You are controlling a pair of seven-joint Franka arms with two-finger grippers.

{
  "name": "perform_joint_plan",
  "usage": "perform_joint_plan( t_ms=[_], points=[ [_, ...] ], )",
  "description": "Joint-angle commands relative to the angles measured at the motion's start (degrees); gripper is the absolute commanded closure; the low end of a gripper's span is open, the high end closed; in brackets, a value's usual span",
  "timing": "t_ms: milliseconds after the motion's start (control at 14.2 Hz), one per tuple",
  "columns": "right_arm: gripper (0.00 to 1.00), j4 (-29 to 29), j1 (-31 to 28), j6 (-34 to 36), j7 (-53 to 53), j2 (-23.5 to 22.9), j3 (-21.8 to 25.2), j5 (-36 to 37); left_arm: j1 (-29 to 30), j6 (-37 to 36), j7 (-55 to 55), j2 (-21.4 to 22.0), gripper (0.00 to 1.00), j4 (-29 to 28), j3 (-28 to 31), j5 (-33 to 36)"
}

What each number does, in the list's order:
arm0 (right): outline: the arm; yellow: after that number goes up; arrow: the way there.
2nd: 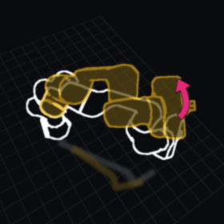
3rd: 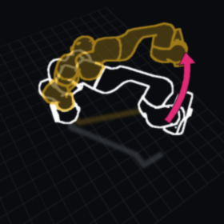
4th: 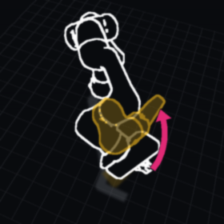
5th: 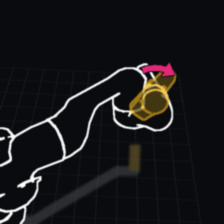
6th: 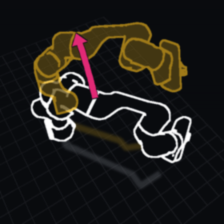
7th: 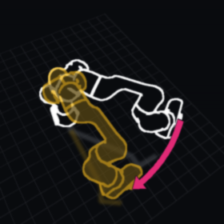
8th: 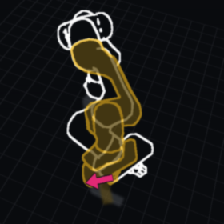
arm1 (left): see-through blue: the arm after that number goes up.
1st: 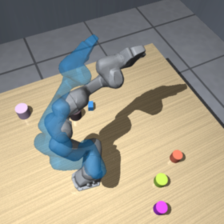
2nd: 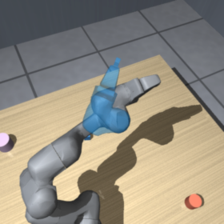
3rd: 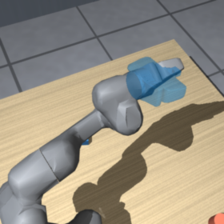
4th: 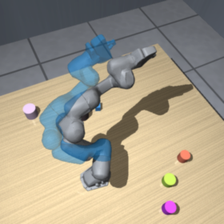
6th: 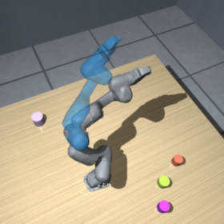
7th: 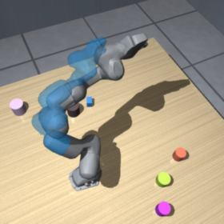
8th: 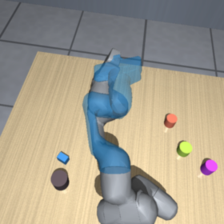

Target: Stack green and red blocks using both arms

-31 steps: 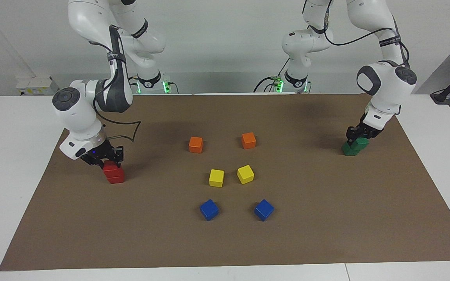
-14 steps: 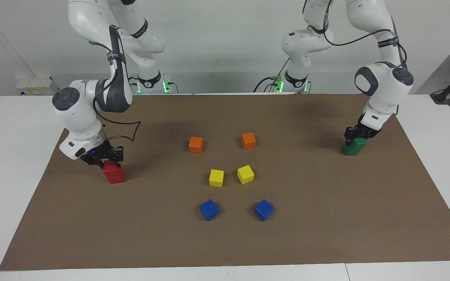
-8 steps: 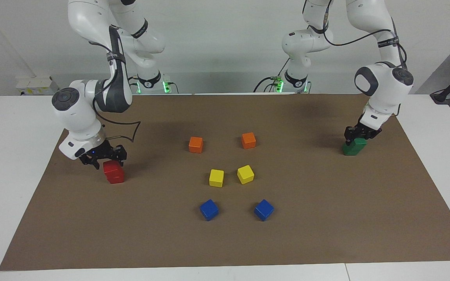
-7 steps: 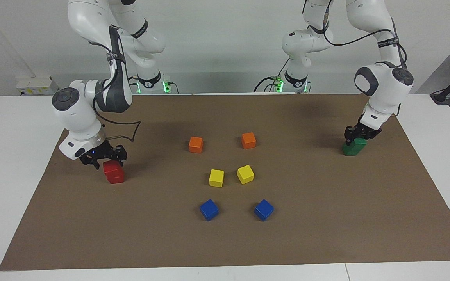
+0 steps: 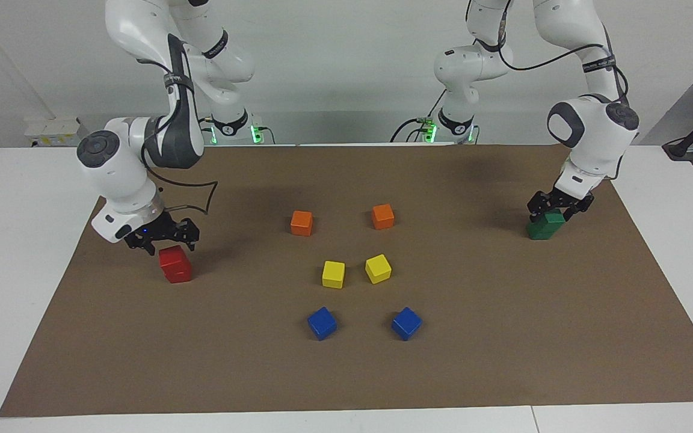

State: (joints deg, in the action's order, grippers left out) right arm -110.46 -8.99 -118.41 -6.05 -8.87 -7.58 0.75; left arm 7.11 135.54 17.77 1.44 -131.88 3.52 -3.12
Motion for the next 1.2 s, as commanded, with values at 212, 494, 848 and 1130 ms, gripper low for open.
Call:
perform_joint_plan(
  t_ms=[212, 494, 848, 1130],
  points=[
    [0.0, 0.77, 1.17, 11.34, 1.83, 10.96, -0.86, -1.19, 0.01, -16.95, 2.36, 0.41, 0.0, 14.79, -0.44, -0.66],
    [0.0, 1.65, 1.17, 19.07, 1.74, 17.47, -1.47, -1.28, -1.56, -25.48, -5.08, 0.5, 0.0, 23.75, -1.84, -0.66],
    [0.0, 9.65, 0.65, 25.6, 1.3, 14.24, -1.39, -1.19, -4.3, -32.88, -13.55, 0.32, 0.0, 31.15, -2.03, -0.48],
    [0.0, 9.48, 0.73, 25.86, 1.57, 13.61, -1.39, -1.37, -4.47, -33.67, -13.55, 0.76, 0.0, 31.95, -2.11, -0.48]
  ],
)
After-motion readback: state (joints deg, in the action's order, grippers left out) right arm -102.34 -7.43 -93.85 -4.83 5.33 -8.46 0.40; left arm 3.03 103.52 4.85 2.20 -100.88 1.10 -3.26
